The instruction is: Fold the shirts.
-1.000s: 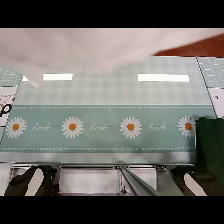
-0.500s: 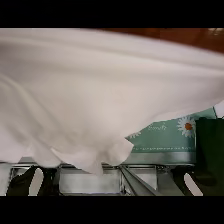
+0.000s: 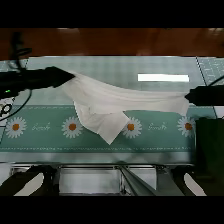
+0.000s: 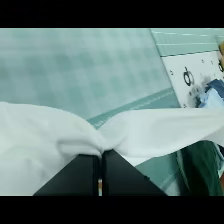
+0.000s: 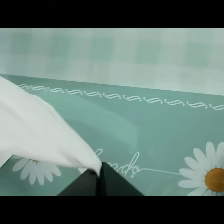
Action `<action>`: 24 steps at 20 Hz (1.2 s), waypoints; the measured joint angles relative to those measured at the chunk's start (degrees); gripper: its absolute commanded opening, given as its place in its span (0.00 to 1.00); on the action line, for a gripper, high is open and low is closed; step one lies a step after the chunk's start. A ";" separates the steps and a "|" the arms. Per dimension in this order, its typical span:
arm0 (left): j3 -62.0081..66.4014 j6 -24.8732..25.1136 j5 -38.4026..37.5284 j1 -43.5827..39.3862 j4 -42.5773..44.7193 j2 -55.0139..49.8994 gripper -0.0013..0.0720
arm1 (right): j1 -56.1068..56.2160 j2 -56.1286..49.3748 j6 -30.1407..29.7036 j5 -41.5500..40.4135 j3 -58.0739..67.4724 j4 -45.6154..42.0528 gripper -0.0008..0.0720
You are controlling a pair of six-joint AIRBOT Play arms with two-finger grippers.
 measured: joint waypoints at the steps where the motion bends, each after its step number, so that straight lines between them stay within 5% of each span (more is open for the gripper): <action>1: 1.88 0.09 2.58 -1.81 -0.11 -4.79 0.05 | -0.55 -2.62 0.00 -2.12 -0.61 -0.26 0.04; 2: 3.93 -0.09 3.91 -3.21 -0.09 -9.07 0.27 | -1.46 -5.25 0.00 -4.20 -1.07 -0.35 0.04; 3: 6.34 -0.63 4.31 -4.42 -0.09 -13.29 0.71 | -2.80 -8.04 0.04 -6.16 -1.44 0.09 0.04; 6: 12.55 -2.71 0.26 -6.08 1.25 -22.73 0.71 | -8.07 -15.34 -0.35 -9.20 -1.95 3.63 0.04; 9: 16.02 -9.01 -9.29 -5.25 12.31 -26.91 0.71 | -13.35 -19.96 -2.69 -9.38 -2.19 7.02 0.04; 12: 14.40 -15.34 -17.25 -3.10 26.97 -25.88 0.71 | -16.85 -21.97 -5.22 -8.35 -2.25 8.83 0.04; 15: 6.62 -19.23 -18.32 -0.74 32.89 -20.81 0.71 | -18.08 -22.73 -7.19 -7.54 -2.27 9.77 0.04; 24: -20.74 -18.47 -2.56 -0.11 14.93 -12.20 0.71 | -18.73 -23.17 -9.94 -6.75 -2.34 10.51 0.04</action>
